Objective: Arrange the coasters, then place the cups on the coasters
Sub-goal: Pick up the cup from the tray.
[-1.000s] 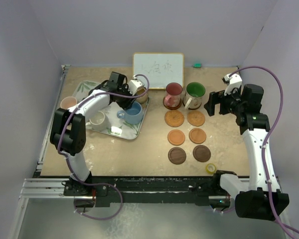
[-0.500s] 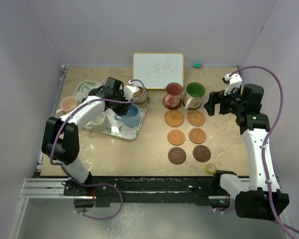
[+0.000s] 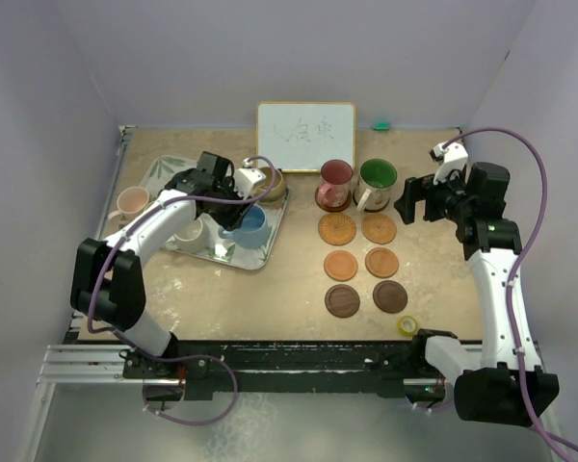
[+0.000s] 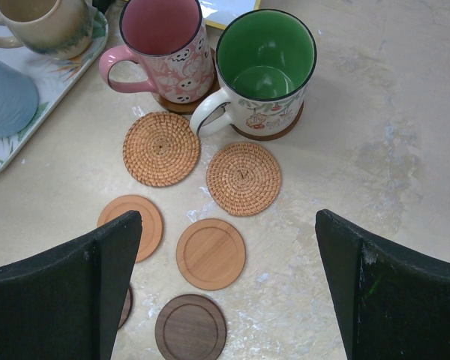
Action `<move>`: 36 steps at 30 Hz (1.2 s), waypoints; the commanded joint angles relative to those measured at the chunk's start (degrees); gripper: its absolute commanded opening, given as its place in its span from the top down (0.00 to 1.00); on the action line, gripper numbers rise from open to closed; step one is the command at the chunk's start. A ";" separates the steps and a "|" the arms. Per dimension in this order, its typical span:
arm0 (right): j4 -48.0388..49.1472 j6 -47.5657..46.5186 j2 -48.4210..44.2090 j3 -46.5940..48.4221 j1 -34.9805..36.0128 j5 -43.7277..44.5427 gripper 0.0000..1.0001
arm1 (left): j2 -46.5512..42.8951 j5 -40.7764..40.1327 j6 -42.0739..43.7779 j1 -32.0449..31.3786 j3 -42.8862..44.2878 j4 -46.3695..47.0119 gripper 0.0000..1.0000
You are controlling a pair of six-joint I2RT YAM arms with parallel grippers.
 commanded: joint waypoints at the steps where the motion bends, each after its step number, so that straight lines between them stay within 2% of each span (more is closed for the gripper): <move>1: 1.91 -0.74 0.01 0.08 -0.33 -1.67 0.00 | -3.15 1.99 1.26 0.43 1.41 -0.59 0.56; 6: 1.71 -0.63 -0.15 0.43 -0.33 -2.69 0.00 | -6.69 5.35 3.80 0.81 0.24 -0.45 0.52; 13: 0.87 0.33 0.63 1.69 0.14 -6.65 0.02 | -14.21 8.41 6.72 2.04 -6.30 4.66 0.50; 18: -0.23 1.10 2.45 3.72 1.95 -8.10 0.04 | -15.51 10.12 10.24 4.30 -7.44 4.98 0.49; 25: -1.31 -0.14 5.97 7.59 12.17 -4.53 0.05 | -22.38 14.31 10.55 8.84 -10.17 5.54 0.49; 31: 0.97 0.57 11.55 11.27 22.94 -2.69 0.05 | -26.54 11.59 7.36 12.13 -11.04 6.74 0.47; 36: 2.87 -0.26 16.73 14.26 30.76 -0.02 0.06 | -29.25 5.58 5.04 14.32 -10.12 8.14 0.43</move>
